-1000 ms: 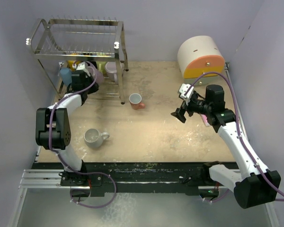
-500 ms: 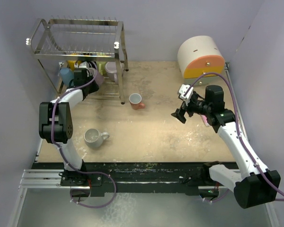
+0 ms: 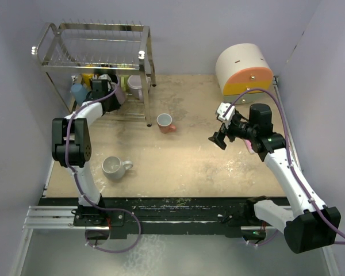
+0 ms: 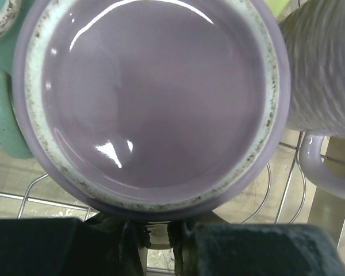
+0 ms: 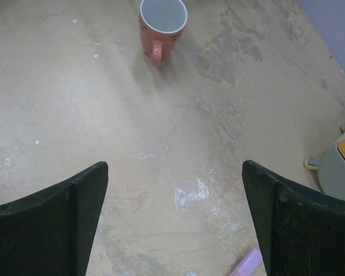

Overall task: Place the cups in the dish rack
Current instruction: Turn the cup upside down in the dish rack.

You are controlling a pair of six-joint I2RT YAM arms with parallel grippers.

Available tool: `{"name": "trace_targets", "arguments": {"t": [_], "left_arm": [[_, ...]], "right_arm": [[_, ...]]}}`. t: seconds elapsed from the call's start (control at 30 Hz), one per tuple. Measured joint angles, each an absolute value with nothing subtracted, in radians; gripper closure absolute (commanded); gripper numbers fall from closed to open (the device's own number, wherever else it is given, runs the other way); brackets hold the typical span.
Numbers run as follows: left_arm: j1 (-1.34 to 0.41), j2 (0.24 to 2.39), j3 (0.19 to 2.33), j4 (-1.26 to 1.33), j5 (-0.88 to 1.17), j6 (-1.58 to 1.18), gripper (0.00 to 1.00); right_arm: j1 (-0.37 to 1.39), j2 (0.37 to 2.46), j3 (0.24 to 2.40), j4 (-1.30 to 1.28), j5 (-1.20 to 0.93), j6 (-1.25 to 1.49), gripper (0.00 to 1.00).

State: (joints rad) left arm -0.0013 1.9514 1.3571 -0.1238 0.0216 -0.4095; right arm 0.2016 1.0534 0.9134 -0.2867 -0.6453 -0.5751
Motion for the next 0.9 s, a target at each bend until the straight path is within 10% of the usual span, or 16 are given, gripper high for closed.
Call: {"name": "trace_targets", "arguments": {"t": [0.9], "left_arm": [[0.000, 1.940, 1.425, -0.159, 0.032, -0.409, 0.35]], "right_arm": [[0.202, 1.054, 0.908, -0.287, -0.645, -0.587, 0.00]]}}
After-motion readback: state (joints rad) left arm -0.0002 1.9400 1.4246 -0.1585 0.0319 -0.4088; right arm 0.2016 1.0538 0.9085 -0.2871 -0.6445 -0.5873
